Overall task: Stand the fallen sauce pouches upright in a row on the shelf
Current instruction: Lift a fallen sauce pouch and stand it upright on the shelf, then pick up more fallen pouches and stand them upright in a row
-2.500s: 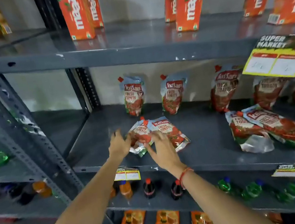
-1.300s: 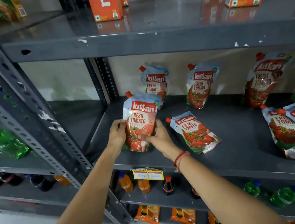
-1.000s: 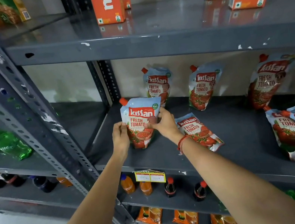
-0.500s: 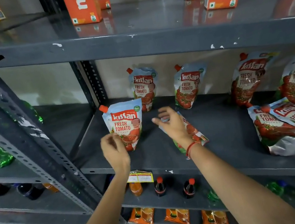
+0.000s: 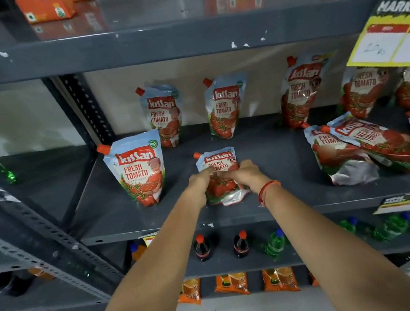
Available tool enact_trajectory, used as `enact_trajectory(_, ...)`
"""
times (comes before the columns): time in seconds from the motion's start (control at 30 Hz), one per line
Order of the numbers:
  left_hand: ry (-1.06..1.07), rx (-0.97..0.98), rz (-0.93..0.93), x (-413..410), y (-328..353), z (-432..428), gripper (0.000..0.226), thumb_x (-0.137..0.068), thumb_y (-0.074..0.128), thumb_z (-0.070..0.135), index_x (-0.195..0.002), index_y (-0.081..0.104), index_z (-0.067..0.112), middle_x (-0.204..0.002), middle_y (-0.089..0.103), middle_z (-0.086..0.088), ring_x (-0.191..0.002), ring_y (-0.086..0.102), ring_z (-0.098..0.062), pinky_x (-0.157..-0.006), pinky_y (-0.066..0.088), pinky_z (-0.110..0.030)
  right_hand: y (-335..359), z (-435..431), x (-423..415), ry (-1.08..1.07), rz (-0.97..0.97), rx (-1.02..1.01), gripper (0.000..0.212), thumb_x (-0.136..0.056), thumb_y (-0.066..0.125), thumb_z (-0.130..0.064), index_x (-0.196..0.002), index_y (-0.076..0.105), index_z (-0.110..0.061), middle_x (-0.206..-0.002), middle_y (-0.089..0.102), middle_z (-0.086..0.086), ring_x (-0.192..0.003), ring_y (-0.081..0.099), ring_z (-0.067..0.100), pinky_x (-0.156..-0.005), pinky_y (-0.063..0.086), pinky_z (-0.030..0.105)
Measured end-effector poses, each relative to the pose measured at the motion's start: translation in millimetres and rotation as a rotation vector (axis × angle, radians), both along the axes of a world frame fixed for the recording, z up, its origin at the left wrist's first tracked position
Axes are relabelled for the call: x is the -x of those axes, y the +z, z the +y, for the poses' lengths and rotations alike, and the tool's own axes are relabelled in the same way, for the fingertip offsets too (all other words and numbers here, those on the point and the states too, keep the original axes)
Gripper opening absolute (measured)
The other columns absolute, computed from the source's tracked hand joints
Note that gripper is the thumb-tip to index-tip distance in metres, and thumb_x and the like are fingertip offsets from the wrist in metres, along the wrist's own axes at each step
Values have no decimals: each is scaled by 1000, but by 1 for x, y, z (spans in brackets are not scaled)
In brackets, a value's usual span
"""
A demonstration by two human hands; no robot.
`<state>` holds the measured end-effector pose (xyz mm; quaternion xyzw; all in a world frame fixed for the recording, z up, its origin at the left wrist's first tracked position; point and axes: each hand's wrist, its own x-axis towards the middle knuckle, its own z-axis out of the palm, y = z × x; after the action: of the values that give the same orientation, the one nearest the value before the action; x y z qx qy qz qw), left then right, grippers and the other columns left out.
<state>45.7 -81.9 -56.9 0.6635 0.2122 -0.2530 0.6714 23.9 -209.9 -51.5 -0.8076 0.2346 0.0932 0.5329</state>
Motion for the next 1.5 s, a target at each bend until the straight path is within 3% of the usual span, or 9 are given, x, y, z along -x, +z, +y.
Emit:
enact_trajectory(0.1, 50, 77, -10, -3, -3, 0, 41, -90, 53, 35, -120, 57, 7, -113, 67, -13, -96, 66, -30, -90, 52, -43, -6, -2, 4, -7, -36, -125, 33, -68, 82, -35, -82, 60, -16, -104, 69, 6, -93, 67, 24, -86, 52, 31)
enact_trajectory(0.2, 105, 122, -156, -1, 8, -4, 33, -96, 43, 31, -120, 51, 10, -108, 64, -12, -91, 62, -27, -81, 51, -38, -3, -2, 5, -7, -157, -221, 60, -61, 86, -32, -109, 55, -10, -116, 68, 11, -100, 67, 23, -95, 52, 43)
enact_trajectory(0.33, 163, 148, -392, -1, 27, -5, 16, -98, 40, 24, -99, 51, 13, -86, 60, 0, -77, 58, -13, -62, 46, -25, 14, -1, 8, -36, -350, -165, 61, -64, 85, -25, -108, 45, -13, -116, 65, 7, -104, 64, 20, -94, 53, 40)
enact_trajectory(0.43, 152, 129, -536, -1, 31, -2, 16, -98, 39, 21, -98, 50, 9, -90, 60, -1, -86, 57, -13, -68, 48, -22, 24, 2, 11, -24, -471, -45, 63, -65, 85, -20, -112, 44, -9, -112, 63, 3, -102, 60, 15, -87, 53, 32)
enact_trajectory(0.77, 88, -3, -667, 14, 8, 9, 19, -98, 38, 21, -98, 50, 7, -97, 59, -6, -86, 55, -10, -75, 46, -24, -5, 14, 26, -42, -493, 161, 64, -62, 83, -38, -104, 39, -18, -111, 59, 10, -105, 59, 25, -82, 55, 50)
enact_trajectory(1.0, 511, -180, -645, 54, 14, -38, 25, -88, 52, 11, -111, 51, 0, -111, 56, -16, -98, 56, -25, -89, 45, -34, 1, -17, 53, -125, -646, 108, 59, -76, 74, -38, -122, 49, -13, -120, 56, 6, -103, 54, 18, -83, 45, 27)
enact_trajectory(1.2, 75, -108, -789, 88, 31, -144, 19, -90, 48, 7, -106, 56, 0, -96, 56, -7, -88, 54, -18, -84, 44, -31, 28, -125, 75, -302, -741, 433, 29, -91, 57, -32, -103, 60, -6, -104, 63, 15, -100, 55, 28, -88, 42, 38)
enact_trajectory(1.4, -258, -206, -348, 70, 29, -235, 44, -92, 48, 34, -127, 48, 8, -129, 56, -13, -116, 54, -29, -96, 47, -36, 23, -237, 104, -429, -409, 574, 42, -95, 45, -37, -97, 62, 1, -99, 66, 23, -95, 61, 39, -71, 46, 37)
enact_trajectory(1.5, -309, -257, -265, 61, 16, -264, 47, -89, 50, 35, -127, 50, 6, -128, 58, -16, -113, 57, -32, -94, 47, -36, 7, -260, 107, -339, -154, 446, 54, -92, 47, -46, -109, 62, 3, -113, 64, 26, -105, 59, 43, -84, 49, 43)
